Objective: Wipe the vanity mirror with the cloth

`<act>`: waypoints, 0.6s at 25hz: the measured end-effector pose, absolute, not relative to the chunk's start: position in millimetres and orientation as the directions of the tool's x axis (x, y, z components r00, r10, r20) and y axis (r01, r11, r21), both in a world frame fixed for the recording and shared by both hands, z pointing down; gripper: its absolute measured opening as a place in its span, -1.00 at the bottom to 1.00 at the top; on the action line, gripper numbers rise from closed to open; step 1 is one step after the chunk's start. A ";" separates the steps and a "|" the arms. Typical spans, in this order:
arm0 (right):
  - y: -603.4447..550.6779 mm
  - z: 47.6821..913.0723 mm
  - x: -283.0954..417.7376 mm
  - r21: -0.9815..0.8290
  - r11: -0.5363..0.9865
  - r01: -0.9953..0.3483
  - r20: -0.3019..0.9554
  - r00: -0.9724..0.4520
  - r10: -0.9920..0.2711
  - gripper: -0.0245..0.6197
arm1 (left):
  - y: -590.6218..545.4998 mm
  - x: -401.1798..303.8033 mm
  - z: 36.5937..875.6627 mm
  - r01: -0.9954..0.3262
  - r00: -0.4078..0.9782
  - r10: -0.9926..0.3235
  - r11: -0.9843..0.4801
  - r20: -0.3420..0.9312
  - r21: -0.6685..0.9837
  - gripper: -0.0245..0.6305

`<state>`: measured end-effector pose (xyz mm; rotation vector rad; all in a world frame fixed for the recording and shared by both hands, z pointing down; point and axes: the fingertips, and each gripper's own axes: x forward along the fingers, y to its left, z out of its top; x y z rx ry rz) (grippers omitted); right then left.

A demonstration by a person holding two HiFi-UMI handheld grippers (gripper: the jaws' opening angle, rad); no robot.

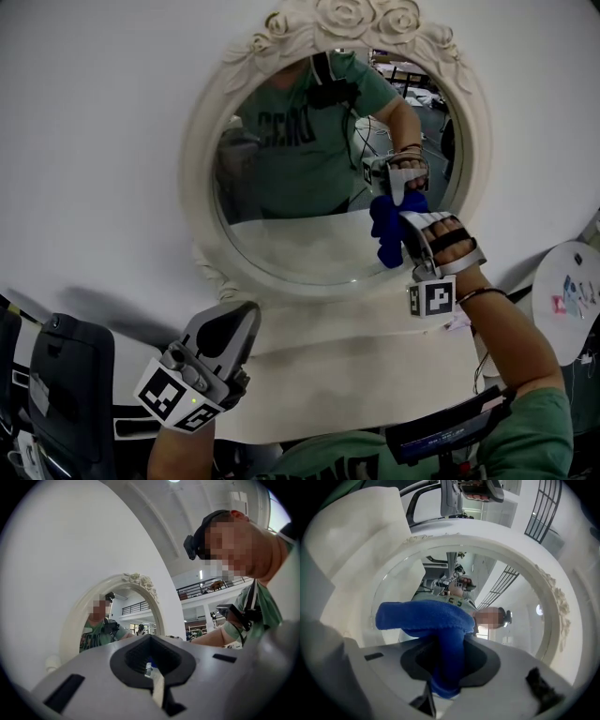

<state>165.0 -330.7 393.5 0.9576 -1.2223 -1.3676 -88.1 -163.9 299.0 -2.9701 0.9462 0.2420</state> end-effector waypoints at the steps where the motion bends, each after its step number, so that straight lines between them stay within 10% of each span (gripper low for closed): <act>1: -330.5 393.7 181.0 0.983 0.042 0.179 0.066 -0.131 -0.989 -0.58 | -163.9 -88.4 299.5 -0.577 0.805 -0.575 -0.816 -0.150 0.032 -0.93; 11: -332.7 387.2 248.1 0.992 0.072 0.100 0.066 0.065 -0.996 -0.58 | -162.9 -98.8 297.1 -0.592 0.794 -0.588 -0.806 -0.153 0.029 -0.93; 15: -323.1 386.9 175.9 0.997 0.075 0.012 0.076 -0.070 -0.995 -0.58 | -161.2 -103.0 297.7 -0.597 0.790 -0.594 -0.802 -0.151 0.031 -0.93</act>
